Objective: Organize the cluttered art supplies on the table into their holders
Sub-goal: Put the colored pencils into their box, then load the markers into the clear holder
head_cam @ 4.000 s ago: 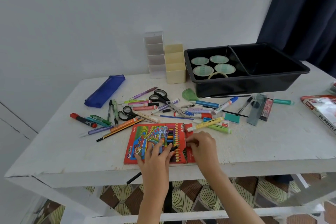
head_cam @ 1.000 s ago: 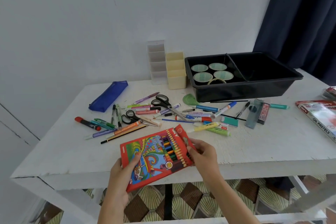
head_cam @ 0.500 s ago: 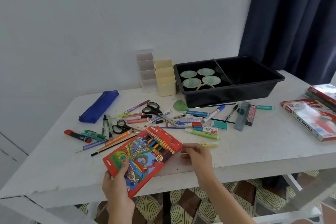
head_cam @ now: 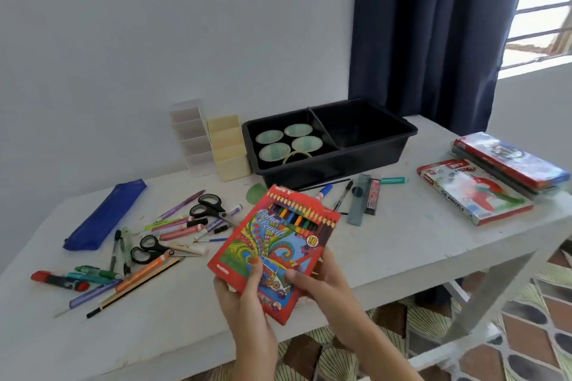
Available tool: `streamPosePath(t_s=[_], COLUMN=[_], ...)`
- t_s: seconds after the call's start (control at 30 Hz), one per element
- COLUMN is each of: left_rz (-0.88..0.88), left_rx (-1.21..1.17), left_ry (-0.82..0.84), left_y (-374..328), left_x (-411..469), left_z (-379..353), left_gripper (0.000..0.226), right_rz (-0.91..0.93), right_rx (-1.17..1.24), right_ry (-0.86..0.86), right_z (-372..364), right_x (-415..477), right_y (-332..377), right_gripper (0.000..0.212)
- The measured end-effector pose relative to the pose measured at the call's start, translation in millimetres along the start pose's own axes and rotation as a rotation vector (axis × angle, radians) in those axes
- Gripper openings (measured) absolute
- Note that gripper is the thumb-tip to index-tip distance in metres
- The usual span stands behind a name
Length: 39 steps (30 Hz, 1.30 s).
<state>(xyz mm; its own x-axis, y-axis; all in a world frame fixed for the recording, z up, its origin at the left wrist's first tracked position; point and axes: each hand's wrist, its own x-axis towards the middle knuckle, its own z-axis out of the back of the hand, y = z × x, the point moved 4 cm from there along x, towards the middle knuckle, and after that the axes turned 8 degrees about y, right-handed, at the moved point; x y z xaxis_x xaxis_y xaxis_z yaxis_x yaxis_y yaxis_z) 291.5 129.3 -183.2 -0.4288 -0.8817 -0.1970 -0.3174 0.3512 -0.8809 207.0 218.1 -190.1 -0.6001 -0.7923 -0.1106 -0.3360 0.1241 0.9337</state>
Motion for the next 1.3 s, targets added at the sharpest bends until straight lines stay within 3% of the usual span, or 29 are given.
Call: streamPosePath(t_s=[0.3, 0.47, 0.57, 0.67, 0.83, 0.97, 1.13, 1.3], left_rz=[0.099, 0.18, 0.232, 0.228, 0.158, 0.118, 0.074, 0.03], left_rx=[0.23, 0.291, 0.291, 0.291, 0.277, 0.367, 0.471, 0.529], left_ry=[0.393, 0.559, 0.527, 0.45, 0.367, 0.36, 0.377, 0.389], left_y=[56, 119, 156, 183, 207, 219, 225, 225], left_x=[3, -14, -23, -29, -43, -53, -56, -59], left_z=[-119, -196, -233, -259, -295, -316, -327, -331], left_gripper=[0.022, 0.03, 0.03, 0.029, 0.033, 0.028, 0.021, 0.02], right_rz=[0.072, 0.135, 0.162, 0.185, 0.318, 0.289, 0.206, 0.264], right_rx=[-0.016, -0.126, -0.248, -0.416, -1.043, -1.38, -1.467, -1.442], right_ry=[-0.419, -0.711, -0.789, -0.792, -0.848, -0.778, -0.829, -0.897], right_z=[162, 260, 308, 339, 349, 339, 347, 350], right_x=[-13, -23, -28, -34, -38, -36, -36, -37], right_y=[67, 87, 100, 108, 108, 96, 95, 98], right_gripper=[0.022, 0.037, 0.042, 0.03, 0.015, 0.022, 0.047, 0.048])
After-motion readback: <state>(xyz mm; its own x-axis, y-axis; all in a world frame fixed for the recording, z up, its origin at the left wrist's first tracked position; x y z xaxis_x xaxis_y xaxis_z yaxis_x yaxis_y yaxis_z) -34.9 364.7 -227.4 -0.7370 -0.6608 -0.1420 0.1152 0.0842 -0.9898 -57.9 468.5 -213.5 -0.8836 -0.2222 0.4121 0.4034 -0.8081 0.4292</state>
